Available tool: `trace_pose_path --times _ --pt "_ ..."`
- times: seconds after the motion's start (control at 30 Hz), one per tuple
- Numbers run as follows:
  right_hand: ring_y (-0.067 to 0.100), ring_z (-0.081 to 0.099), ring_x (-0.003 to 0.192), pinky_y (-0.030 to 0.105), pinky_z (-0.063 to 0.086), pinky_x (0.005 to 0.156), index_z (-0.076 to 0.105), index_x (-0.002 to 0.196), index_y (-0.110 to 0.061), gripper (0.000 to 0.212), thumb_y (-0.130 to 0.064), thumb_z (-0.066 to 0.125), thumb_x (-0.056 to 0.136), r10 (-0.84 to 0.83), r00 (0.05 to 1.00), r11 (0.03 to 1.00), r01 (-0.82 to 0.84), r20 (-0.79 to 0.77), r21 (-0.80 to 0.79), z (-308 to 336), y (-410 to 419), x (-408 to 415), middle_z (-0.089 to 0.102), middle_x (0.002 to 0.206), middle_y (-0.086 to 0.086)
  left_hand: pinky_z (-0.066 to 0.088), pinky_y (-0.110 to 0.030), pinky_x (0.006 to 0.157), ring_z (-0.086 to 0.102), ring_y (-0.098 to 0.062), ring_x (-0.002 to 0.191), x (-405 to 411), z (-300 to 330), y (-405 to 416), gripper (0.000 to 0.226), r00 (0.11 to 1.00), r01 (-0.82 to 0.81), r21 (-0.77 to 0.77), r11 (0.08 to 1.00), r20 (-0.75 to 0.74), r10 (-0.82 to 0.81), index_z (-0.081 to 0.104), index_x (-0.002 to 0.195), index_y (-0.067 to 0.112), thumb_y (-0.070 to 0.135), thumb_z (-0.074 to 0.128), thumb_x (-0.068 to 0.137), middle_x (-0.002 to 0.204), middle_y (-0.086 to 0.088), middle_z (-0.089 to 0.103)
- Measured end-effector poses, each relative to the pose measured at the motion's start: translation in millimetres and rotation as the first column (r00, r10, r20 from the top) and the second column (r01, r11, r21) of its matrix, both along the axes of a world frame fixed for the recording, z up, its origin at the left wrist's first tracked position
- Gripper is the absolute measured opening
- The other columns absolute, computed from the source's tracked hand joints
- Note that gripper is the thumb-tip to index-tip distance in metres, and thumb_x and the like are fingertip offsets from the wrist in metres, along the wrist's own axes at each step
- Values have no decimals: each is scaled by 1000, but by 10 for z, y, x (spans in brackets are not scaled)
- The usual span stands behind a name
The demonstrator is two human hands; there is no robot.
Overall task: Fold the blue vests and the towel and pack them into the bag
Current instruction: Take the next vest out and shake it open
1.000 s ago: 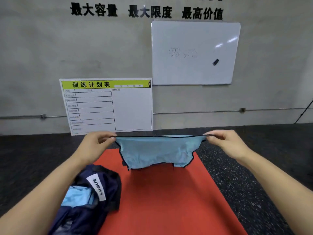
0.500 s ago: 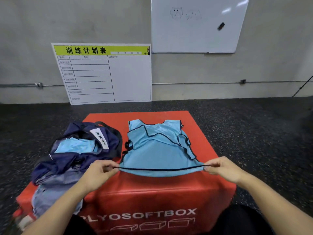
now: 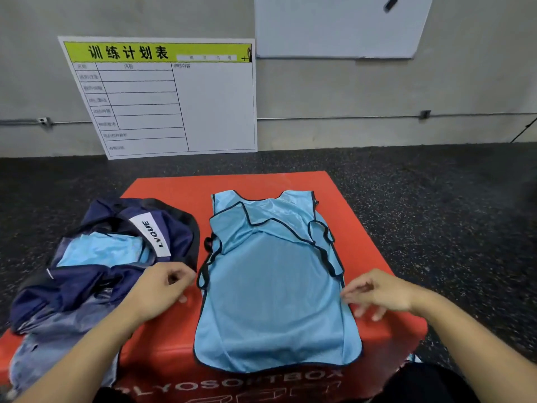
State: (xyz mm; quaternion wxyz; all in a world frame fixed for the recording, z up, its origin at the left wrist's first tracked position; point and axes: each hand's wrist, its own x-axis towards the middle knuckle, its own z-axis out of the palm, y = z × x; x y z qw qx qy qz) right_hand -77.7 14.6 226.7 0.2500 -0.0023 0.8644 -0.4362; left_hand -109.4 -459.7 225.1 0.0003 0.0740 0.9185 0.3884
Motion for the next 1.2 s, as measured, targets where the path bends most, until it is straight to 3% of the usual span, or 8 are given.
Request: trace_pose_path --times 0.2,0.3,0.37,0.6,0.7,0.87,1.03,1.2 --pt "7 69 74 28 56 68 79 99 -27 14 -15 74 93 -216 893 976 199 -396 -84 -349 -282 -811 77 85 -3 55 -29 77 70 -6 79 -709 -175 307 15 995 54 14 998 -90 -53 72 101 33 20 67 96 94 10 75" --pt "-6 65 92 9 44 81 79 101 -29 18 -16 77 90 -208 768 973 226 -605 -48 -462 -481 -1177 74 96 -18 46 -9 79 64 -4 94 -1078 -256 478 22 987 23 50 998 -158 -15 69 115 25 16 68 94 107 8 68" --pt "-4 60 106 14 40 95 78 104 -32 19 -19 76 91 -145 698 975 222 -701 19 -569 -605 -1434 70 109 -20 42 -9 87 60 -5 104 -1326 -332 538 26 981 2 47 999 -193 7 67 119 27 17 68 94 114 10 63" --pt "15 37 142 25 24 119 74 122 -37 27 -35 70 95 165 687 964 41 -708 264 -909 -1010 -1998 50 150 -4 35 -29 110 53 -13 121 -2001 -689 532 27 951 -61 29 998 -303 67 71 115 18 7 70 90 121 5 59" --pt "19 19 154 41 19 125 66 132 -40 35 -46 61 98 246 704 947 -28 -667 320 -996 -1247 -2144 34 164 -4 33 -41 117 47 -24 134 -2194 -827 482 31 962 -147 8 989 -231 145 70 119 21 24 65 89 134 -9 57" --pt "21 6 158 39 4 126 61 138 -38 46 -56 41 101 361 625 904 -51 -692 425 -1065 -1535 -2306 22 168 -3 23 -45 120 27 -29 150 -2311 -981 513 38 976 -215 -242 946 -76 202 64 132 31 35 64 94 153 -15 44" --pt "20 17 155 40 0 128 51 148 -25 69 -57 15 98 367 655 876 -5 -660 482 -1005 -1681 -2406 35 162 -6 27 -42 116 38 -27 144 -2302 -1022 533 39 976 -204 -234 951 -122 180 66 131 23 30 67 93 139 -2 60" --pt "14 56 118 38 37 108 72 118 -26 33 -39 46 103 72 560 980 114 -825 163 -823 -1540 -2252 65 119 -15 42 -34 108 58 -22 123 -2169 -789 425 35 942 -211 -43 977 -276 192 73 119 16 30 65 88 126 -2 68"
